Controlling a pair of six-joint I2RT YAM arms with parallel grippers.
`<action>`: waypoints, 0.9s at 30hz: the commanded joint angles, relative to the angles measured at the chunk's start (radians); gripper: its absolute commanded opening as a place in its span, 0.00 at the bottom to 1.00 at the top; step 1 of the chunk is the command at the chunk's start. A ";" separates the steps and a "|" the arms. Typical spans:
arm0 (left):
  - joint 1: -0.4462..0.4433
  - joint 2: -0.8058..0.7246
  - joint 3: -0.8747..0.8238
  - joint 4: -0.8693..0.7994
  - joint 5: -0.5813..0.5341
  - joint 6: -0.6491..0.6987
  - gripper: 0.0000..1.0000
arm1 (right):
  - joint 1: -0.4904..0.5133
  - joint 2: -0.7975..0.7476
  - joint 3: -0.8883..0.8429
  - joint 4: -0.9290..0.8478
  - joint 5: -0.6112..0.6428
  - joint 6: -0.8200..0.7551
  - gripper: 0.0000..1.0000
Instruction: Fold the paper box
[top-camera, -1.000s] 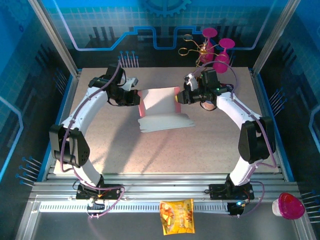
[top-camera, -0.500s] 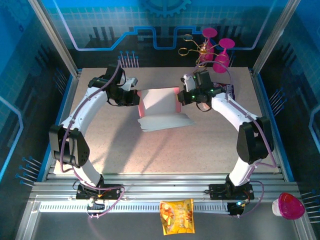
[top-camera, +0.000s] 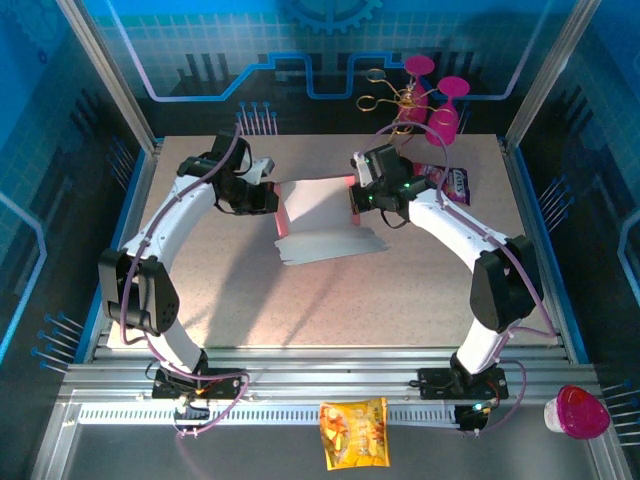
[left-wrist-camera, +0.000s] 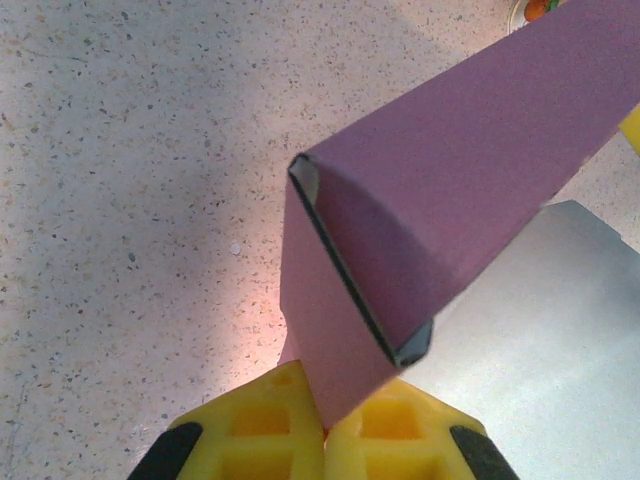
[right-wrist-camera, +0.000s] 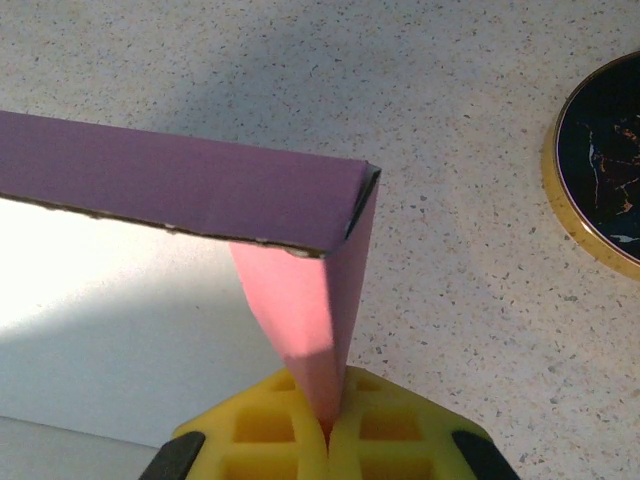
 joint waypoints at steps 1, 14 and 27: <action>-0.030 -0.040 -0.002 0.112 0.120 -0.020 0.00 | 0.026 0.019 0.005 -0.001 -0.135 -0.011 0.01; -0.031 -0.038 -0.002 0.126 0.118 -0.028 0.00 | 0.026 0.044 -0.019 0.000 -0.150 -0.016 0.15; -0.032 -0.030 0.008 0.121 0.111 -0.028 0.00 | 0.061 0.096 0.063 -0.124 0.102 0.012 0.00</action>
